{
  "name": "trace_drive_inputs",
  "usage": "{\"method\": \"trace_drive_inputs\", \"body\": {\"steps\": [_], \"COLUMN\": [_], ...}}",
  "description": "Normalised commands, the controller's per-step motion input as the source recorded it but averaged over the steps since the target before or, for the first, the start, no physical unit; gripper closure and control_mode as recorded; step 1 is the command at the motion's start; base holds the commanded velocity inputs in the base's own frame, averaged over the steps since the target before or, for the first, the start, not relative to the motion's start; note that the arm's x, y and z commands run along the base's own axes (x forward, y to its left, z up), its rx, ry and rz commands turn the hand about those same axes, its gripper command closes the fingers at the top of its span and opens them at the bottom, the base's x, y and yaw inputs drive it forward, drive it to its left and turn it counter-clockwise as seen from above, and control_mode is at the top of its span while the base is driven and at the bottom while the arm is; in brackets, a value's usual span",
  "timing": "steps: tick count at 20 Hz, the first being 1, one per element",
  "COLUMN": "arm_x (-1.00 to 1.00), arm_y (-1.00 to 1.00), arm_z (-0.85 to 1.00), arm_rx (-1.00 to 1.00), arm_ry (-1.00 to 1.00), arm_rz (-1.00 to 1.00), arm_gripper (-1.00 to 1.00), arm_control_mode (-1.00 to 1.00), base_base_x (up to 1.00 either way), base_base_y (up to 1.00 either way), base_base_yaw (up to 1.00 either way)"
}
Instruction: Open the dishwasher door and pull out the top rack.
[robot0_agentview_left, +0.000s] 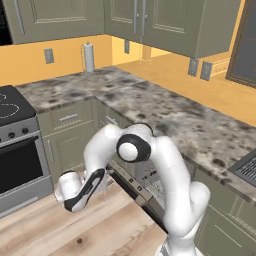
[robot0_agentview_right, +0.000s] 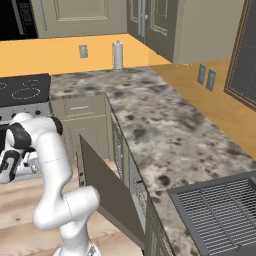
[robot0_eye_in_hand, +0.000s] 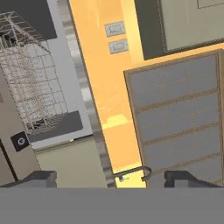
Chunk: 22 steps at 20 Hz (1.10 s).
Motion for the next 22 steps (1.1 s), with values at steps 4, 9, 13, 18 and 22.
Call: {"method": "trace_drive_inputs", "body": {"steps": [4,9,13,18,22], "arm_x": [0.00,0.00,0.00,0.13,0.25], "arm_y": [-0.53,-0.46,-0.23,-0.08,-0.12], "arm_z": [0.70,0.42,0.34,0.26,0.07], "arm_rx": [0.28,0.26,0.15,0.06,0.00], "arm_ry": [-0.05,0.00,0.02,0.08,0.14], "arm_rz": [0.25,0.18,0.03,0.00,-0.03], "arm_gripper": [-1.00,-1.00,-1.00,-1.00,-1.00], "arm_control_mode": [-1.00,-1.00,-1.00,-1.00,-1.00], "base_base_x": [0.00,0.00,0.00,0.00,0.00], "base_base_y": [0.00,0.00,0.00,0.00,0.00], "base_base_yaw": [0.00,0.00,0.00,0.00,0.00]}}
